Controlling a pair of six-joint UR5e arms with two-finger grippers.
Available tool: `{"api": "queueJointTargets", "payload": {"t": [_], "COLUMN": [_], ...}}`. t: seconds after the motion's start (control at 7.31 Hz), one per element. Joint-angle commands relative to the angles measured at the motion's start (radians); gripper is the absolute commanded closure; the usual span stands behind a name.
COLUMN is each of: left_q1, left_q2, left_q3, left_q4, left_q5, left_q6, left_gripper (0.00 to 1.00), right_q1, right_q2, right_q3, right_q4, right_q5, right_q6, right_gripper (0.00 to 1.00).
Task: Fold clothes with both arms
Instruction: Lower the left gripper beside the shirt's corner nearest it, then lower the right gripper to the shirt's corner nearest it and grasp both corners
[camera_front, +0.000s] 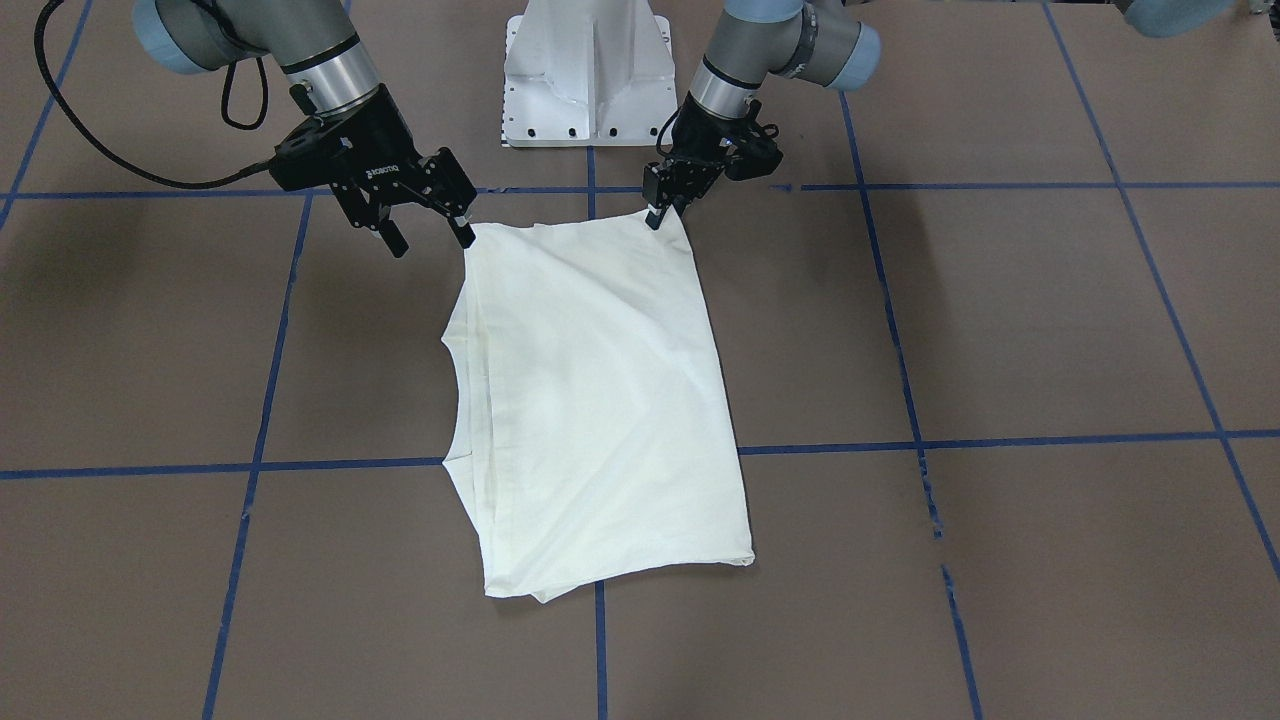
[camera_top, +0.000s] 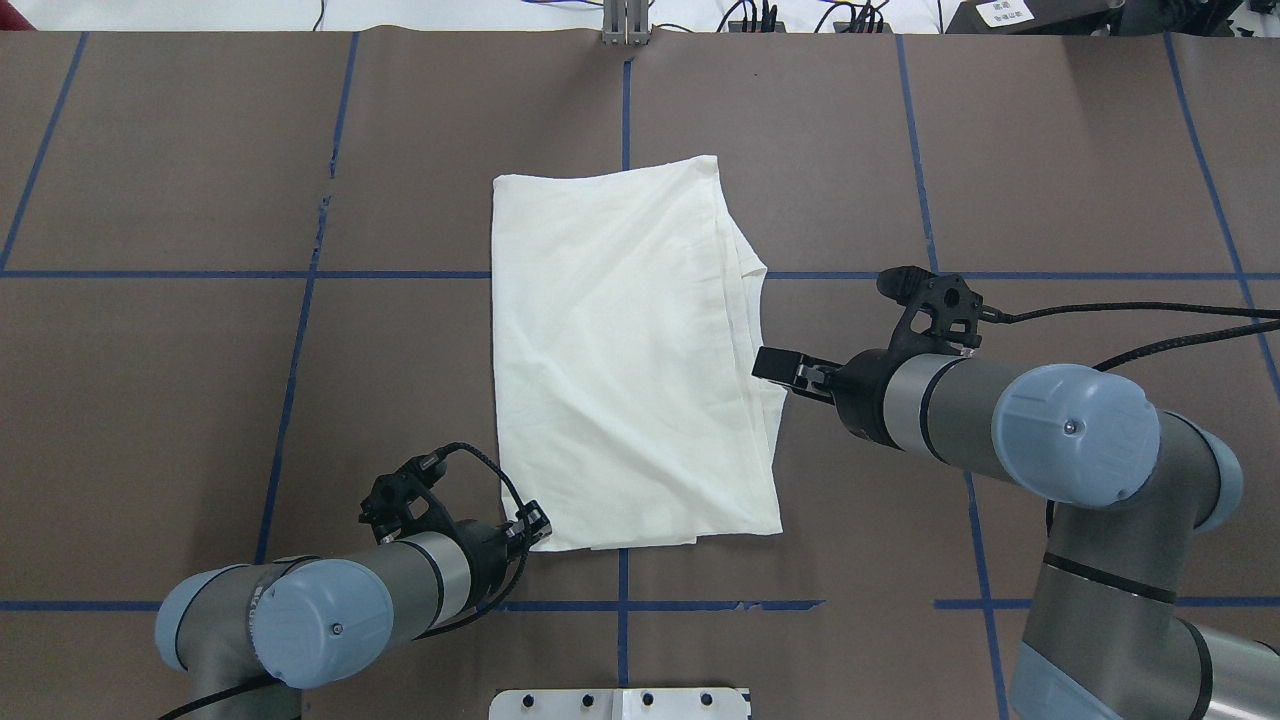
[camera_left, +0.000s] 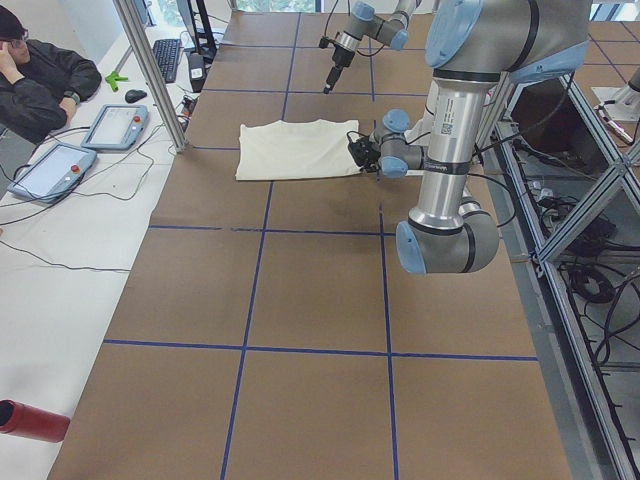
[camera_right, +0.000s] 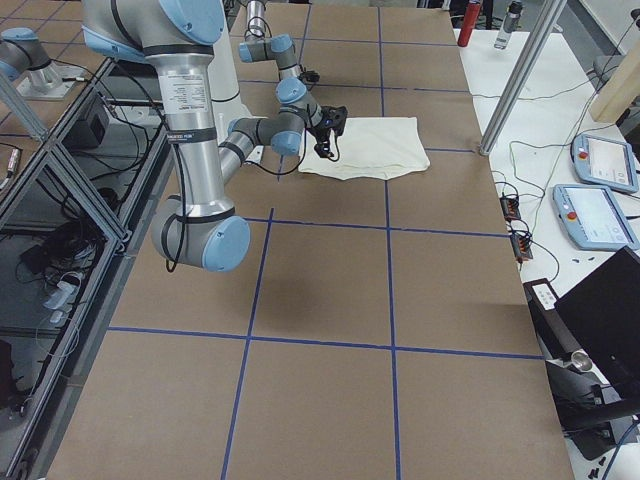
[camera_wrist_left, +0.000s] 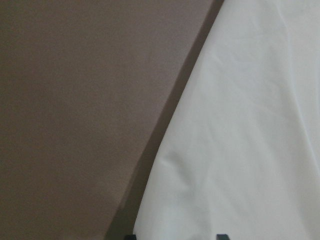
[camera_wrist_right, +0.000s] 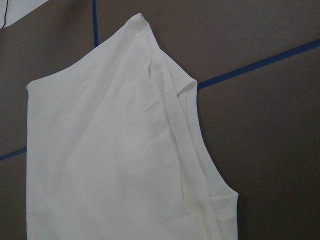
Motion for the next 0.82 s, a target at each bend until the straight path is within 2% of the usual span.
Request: {"api": "queueJointTargets", "payload": {"t": [0.0,0.14,0.27,0.41,0.55,0.68], "left_q1": [0.0,0.0,0.0,-0.004,-0.008,-0.013], "left_q2": [0.002,0.002,0.0,-0.001,-0.002,-0.003], "left_q3": [-0.001,-0.002,-0.005,-0.017,-0.019,-0.037], "left_q4": [0.001,0.006,0.006,0.006,0.006,0.006], "left_q5": [0.002,0.004,0.004,0.008,0.01,0.008], "left_q6": [0.003,0.006,0.008,0.011,0.012,0.014], "left_gripper": [1.0,1.0,1.0,1.0,1.0,1.0], "right_q1": [0.0,-0.003,-0.008,-0.008,-0.027,-0.064], "right_q2": [0.001,0.003,0.015,0.073,0.119,0.131], "right_q3": [-0.001,-0.009,0.001,0.012,0.008,0.002], "right_q4": [0.0,-0.005,-0.064,-0.177,-0.309,-0.371], "right_q5": [0.0,0.0,0.002,0.002,-0.002,-0.017], "right_q6": [0.002,0.04,0.137,0.205,0.259,0.273], "right_gripper": [0.0,0.0,0.05,0.11,0.13,0.13]}}
